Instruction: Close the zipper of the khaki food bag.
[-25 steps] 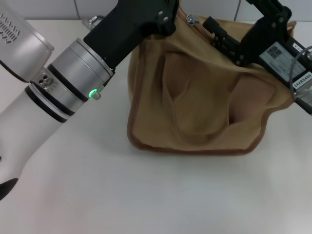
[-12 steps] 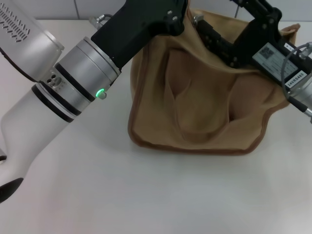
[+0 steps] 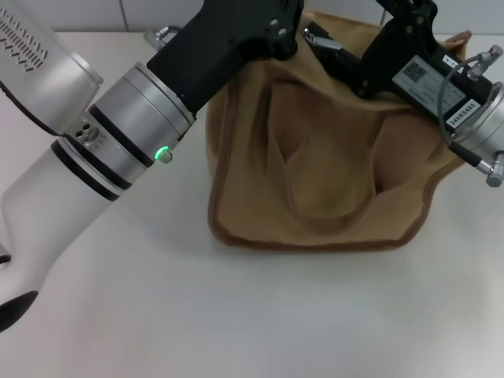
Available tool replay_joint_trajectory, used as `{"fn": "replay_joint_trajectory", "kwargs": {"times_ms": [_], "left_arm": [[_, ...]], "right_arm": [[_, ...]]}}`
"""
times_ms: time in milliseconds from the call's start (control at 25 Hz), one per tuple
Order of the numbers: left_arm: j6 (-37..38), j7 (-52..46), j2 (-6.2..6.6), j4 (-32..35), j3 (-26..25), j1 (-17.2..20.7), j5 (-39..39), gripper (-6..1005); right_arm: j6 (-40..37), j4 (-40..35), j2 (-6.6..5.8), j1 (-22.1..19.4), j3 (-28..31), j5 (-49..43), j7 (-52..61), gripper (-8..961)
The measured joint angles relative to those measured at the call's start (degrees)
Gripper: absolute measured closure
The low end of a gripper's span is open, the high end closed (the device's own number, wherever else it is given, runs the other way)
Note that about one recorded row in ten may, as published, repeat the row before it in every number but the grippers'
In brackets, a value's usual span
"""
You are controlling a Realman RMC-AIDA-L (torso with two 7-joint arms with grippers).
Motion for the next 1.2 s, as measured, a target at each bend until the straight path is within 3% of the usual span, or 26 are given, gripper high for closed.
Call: {"fn": "replay_joint_trajectory", "kwargs": {"times_ms": [360, 440, 1200], "left_arm": [[0.01, 0.0, -0.06, 0.21, 0.01, 0.14, 0.03, 932], [0.02, 0.0, -0.14, 0.33, -0.03, 0.08, 0.03, 932], [-0.25, -0.04, -0.32, 0.54, -0.39, -0.02, 0.03, 926]], "right_arm": [[-0.48, 0.02, -0.03, -1.26, -2.18, 0.01, -0.11, 212], [-0.93, 0.01, -0.04, -1.77, -2.73, 0.01, -0.12, 418], [-6.21, -1.66, -0.27, -4.46, -6.51, 0.04, -0.23, 416]]}}
